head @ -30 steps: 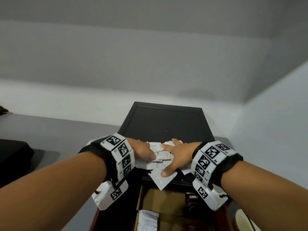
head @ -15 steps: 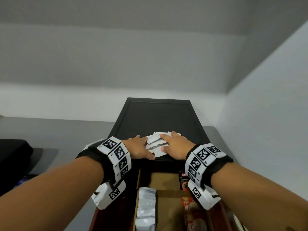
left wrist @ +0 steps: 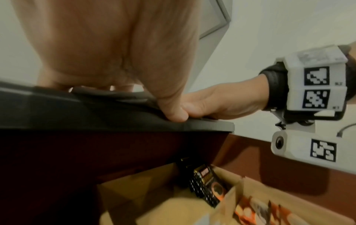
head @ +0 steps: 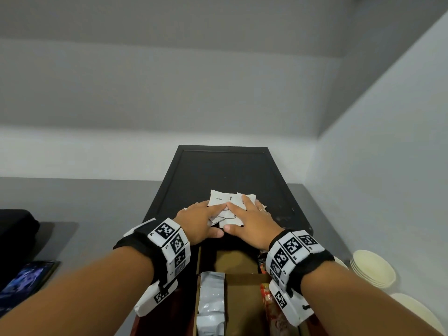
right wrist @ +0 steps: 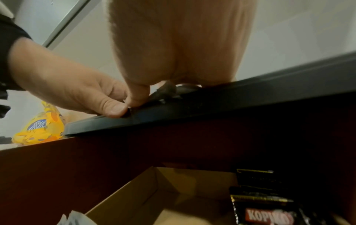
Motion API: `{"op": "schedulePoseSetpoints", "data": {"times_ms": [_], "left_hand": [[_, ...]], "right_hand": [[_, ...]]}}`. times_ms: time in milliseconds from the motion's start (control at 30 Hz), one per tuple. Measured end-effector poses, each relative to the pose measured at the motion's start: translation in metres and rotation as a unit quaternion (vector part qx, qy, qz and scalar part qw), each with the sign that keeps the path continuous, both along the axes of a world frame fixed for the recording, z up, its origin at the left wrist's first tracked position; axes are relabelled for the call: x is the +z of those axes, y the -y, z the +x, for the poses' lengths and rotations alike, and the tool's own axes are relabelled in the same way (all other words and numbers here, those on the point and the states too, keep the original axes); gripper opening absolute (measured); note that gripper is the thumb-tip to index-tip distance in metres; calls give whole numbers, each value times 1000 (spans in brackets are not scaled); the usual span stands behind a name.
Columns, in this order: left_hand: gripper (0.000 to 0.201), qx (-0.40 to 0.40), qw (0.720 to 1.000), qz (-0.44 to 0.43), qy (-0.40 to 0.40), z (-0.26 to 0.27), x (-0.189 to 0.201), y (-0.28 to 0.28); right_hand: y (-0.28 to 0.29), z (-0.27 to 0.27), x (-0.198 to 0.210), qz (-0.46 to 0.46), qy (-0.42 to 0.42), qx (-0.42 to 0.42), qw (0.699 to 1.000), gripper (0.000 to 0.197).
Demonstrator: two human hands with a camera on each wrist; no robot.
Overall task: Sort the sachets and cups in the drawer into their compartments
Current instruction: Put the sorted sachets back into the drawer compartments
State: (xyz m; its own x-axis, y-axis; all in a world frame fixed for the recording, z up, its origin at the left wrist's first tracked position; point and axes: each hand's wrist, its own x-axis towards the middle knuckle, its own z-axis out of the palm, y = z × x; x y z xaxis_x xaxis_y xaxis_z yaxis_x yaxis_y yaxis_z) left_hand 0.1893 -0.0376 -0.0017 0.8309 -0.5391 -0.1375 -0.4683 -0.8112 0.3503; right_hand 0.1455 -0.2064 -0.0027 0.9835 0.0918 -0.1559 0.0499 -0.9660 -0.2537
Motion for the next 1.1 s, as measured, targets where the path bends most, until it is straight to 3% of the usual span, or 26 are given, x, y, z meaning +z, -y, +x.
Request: {"op": "schedulePoseSetpoints", "data": {"times_ms": [167,300,433,600,833,1000,1100], "left_hand": [[62,19,999,-39,5,-2,2,-5],[66,9,999,-43,-2,-4,7,-7],[63,4,998,-65,-8,-4,8,-12],[44,25,995,-101,7,-5,7,-12],[31,64,989,-125,54,-7,11,-7],[26,87,986,-112,85,-8,19,-3],[24,116,978,-152,77,-6,24,-5]], "right_hand": [[0,-5,-5,39,56,-8,998,53],[-1,-6,-5,63,69,-20,995,50],[3,-7,-5,13,41,4,999,64],[0,-7,-2,-9,12,4,1000,85],[-3,-8,-1,44,66,-13,997,46],[-4,-7,5,102,71,-49,991,40],[3,-2,4,97,75,-62,990,40]]}}
